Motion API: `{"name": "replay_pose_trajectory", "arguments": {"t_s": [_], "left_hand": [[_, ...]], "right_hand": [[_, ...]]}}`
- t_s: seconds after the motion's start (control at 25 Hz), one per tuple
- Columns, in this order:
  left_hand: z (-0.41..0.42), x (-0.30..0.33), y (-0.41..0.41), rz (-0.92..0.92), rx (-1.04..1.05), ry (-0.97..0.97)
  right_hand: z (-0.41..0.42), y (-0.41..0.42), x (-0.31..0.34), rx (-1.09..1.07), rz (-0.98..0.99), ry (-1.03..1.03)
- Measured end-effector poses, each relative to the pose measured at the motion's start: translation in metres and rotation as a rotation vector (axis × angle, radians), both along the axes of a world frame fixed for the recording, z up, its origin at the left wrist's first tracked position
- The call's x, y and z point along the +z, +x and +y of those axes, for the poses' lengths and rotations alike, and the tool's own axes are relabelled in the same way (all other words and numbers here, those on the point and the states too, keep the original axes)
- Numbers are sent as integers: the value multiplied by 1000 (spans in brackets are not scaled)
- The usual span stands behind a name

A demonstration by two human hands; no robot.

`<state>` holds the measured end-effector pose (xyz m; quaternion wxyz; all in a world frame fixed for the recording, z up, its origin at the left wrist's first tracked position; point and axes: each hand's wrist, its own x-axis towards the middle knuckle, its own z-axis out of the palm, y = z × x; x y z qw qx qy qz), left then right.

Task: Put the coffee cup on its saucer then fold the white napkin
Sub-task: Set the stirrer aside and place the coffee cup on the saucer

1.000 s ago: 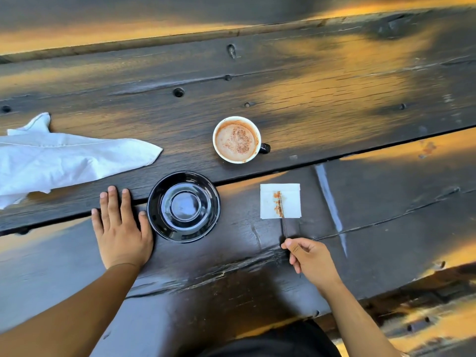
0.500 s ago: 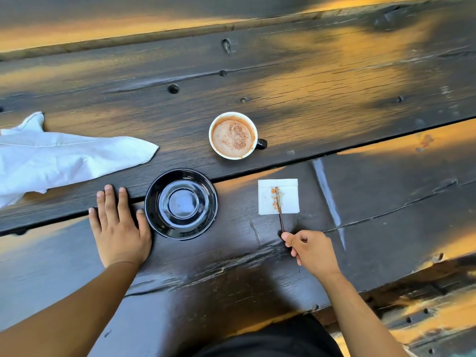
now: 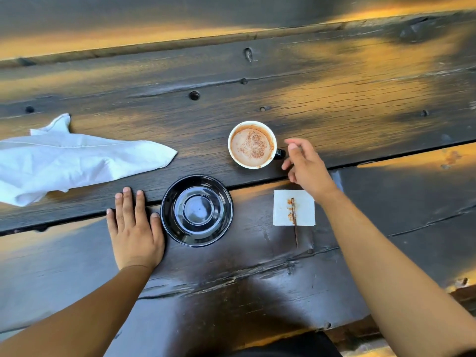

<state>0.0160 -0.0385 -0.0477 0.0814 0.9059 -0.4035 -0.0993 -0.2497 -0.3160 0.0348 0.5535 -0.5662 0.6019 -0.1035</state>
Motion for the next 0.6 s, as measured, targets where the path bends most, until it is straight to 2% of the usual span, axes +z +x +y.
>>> {"name": "replay_pose_trajectory", "arguments": {"t_s": [0.12, 0.32, 0.6], "left_hand": [[0, 0, 0, -6, -4, 5], [0, 1, 0, -13, -4, 7], [-2, 0, 0, -17, 5, 28]], "right_hand": [[-25, 4, -4, 174, 46, 112], [-42, 1, -13, 384, -11, 227], [-41, -1, -15, 449, -5, 196]]}}
